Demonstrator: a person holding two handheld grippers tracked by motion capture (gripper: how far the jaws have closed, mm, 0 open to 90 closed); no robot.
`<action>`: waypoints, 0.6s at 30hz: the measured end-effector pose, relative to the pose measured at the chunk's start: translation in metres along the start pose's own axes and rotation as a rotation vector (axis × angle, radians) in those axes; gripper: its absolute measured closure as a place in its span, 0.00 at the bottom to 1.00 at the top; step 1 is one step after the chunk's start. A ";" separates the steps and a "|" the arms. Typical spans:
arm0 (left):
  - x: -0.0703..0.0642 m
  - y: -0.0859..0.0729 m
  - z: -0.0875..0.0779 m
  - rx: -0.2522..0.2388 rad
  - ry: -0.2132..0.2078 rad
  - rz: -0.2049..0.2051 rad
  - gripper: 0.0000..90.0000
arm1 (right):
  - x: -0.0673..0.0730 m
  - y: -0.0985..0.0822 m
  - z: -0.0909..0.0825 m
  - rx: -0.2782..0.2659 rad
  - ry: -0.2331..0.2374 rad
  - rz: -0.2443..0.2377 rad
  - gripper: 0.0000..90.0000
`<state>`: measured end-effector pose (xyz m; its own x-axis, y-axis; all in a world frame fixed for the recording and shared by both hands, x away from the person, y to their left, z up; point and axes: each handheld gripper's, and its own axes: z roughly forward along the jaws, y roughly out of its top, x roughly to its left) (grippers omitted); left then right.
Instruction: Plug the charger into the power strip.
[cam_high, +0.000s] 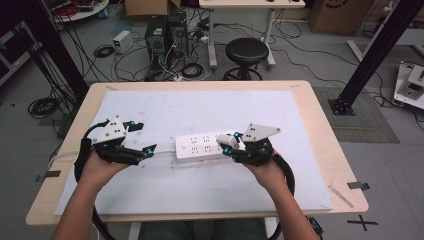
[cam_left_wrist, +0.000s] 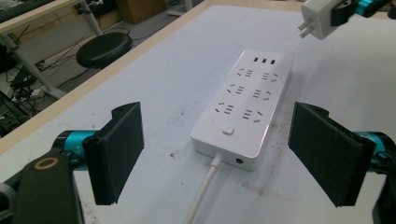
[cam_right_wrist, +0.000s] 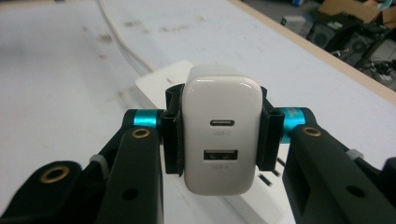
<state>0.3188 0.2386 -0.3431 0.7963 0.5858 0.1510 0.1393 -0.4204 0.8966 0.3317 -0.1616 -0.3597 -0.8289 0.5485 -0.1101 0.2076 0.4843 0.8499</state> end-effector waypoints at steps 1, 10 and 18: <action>0.000 0.000 0.000 0.004 -0.002 0.005 0.20 | -0.004 0.003 0.001 0.023 -0.004 -0.015 0.70; 0.002 -0.005 0.004 0.036 -0.019 0.013 0.20 | -0.033 0.038 0.014 0.289 0.059 -0.180 0.70; 0.001 -0.010 0.007 0.051 -0.030 0.008 0.20 | -0.045 0.063 0.046 0.513 0.156 -0.293 0.70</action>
<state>0.3227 0.2388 -0.3548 0.8149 0.5612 0.1448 0.1621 -0.4605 0.8727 0.4059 -0.1247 -0.3251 -0.9477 0.2551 -0.1917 0.1510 0.8877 0.4349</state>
